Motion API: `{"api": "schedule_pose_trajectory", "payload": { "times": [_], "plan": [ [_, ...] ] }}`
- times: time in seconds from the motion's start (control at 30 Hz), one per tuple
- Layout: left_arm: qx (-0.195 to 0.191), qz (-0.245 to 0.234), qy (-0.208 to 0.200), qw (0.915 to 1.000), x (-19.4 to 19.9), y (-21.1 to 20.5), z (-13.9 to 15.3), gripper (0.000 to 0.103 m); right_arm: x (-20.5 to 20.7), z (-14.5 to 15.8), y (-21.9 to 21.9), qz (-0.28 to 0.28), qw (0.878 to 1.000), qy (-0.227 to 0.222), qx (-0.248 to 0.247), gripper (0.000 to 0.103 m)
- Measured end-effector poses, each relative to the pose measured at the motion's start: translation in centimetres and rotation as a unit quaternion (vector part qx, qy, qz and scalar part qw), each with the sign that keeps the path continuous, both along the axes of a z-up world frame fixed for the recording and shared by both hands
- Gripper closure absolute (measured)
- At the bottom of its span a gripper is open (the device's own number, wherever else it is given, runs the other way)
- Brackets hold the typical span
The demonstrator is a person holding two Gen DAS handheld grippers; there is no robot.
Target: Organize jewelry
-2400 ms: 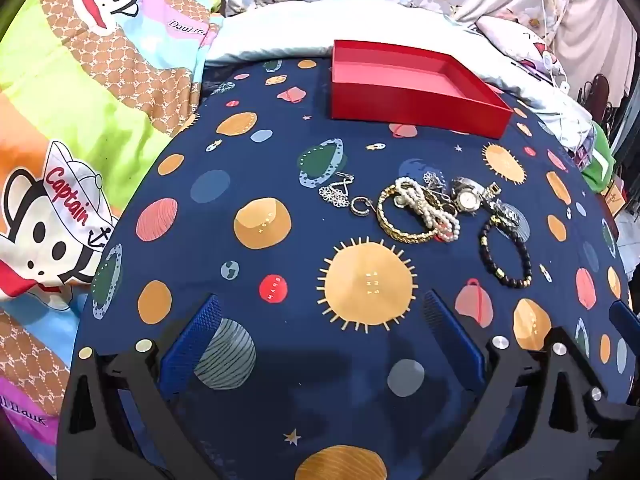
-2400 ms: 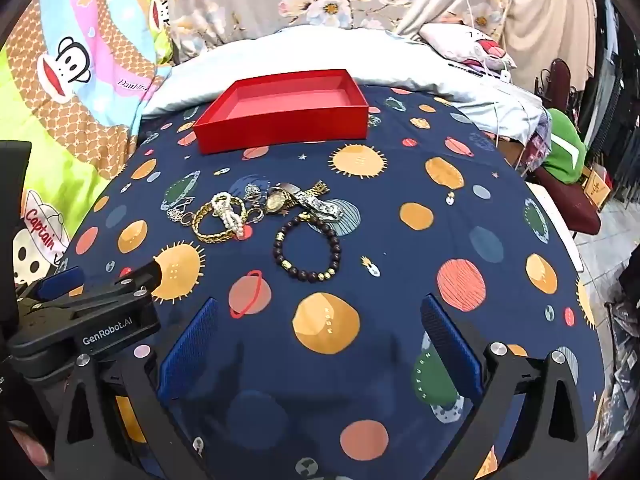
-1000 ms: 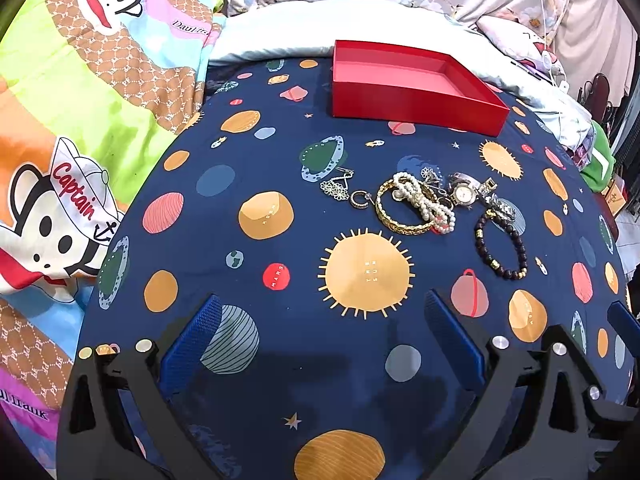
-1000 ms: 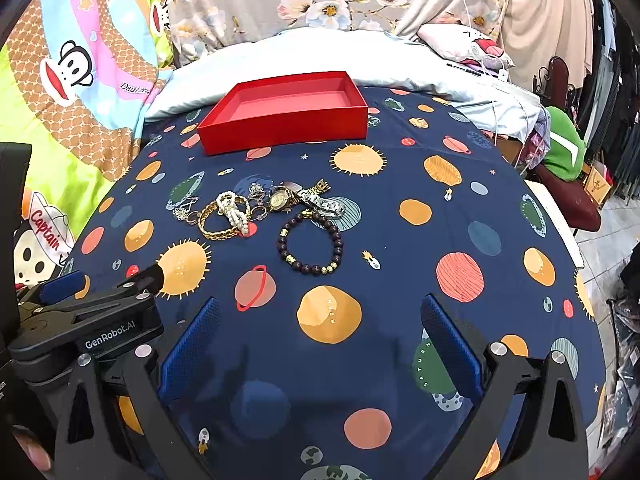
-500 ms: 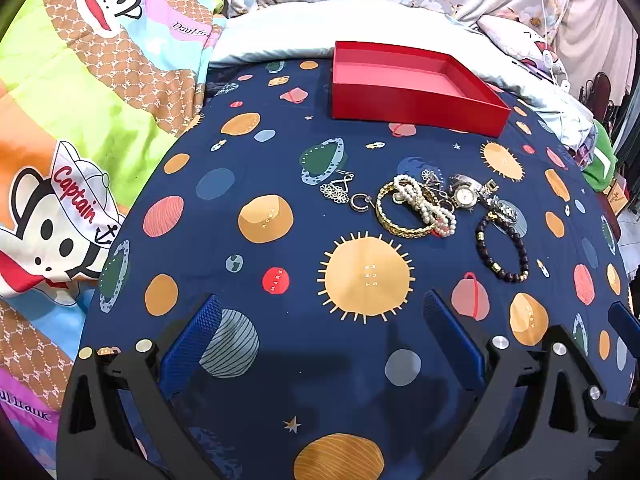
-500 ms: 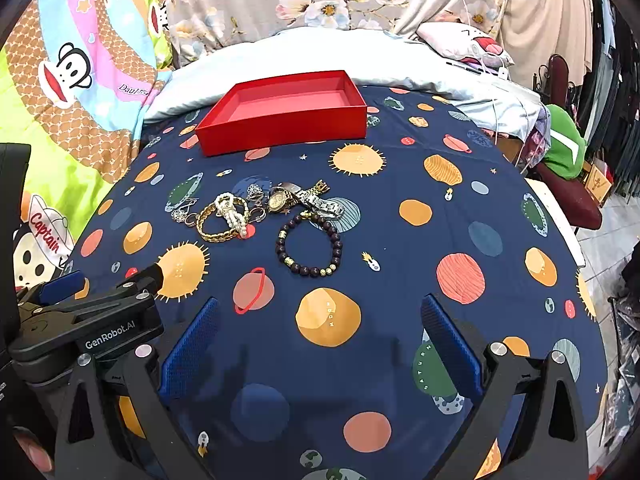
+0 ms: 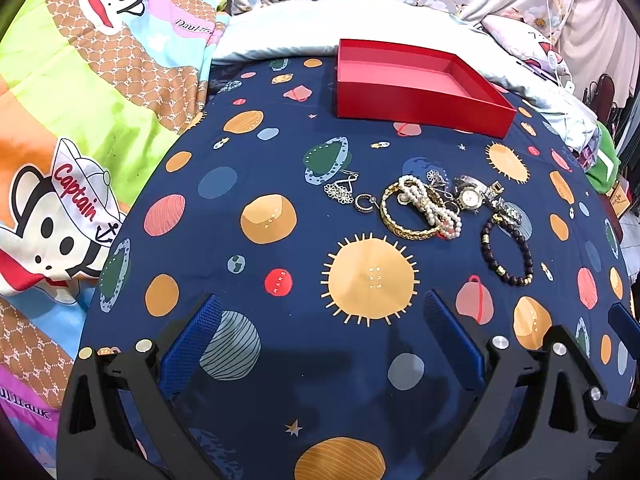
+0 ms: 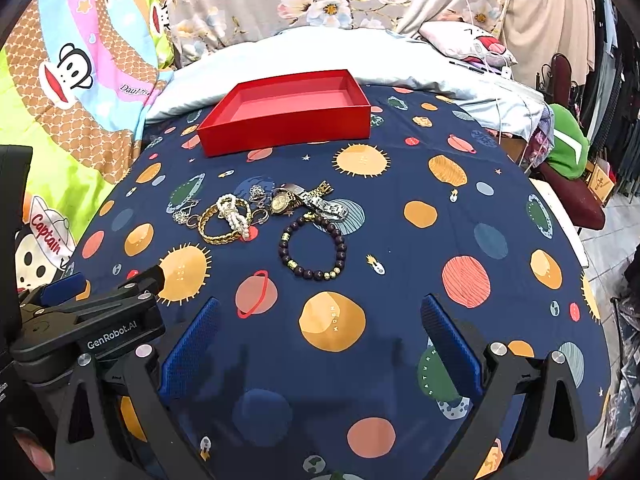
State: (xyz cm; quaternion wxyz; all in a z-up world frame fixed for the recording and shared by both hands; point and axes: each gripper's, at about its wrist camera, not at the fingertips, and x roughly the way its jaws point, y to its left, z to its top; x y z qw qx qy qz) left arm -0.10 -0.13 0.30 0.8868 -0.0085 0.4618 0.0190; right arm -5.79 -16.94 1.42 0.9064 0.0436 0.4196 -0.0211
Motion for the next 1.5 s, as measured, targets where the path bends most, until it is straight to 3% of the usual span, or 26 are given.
{"api": "schedule_pose_trajectory", "payload": {
  "times": [1.5],
  "plan": [
    [-0.006, -0.007, 0.009, 0.9999, 0.5, -0.5, -0.9, 0.005, 0.6, -0.9, -0.2, -0.005, 1.000, 0.002, 0.010, 0.005]
  ]
}}
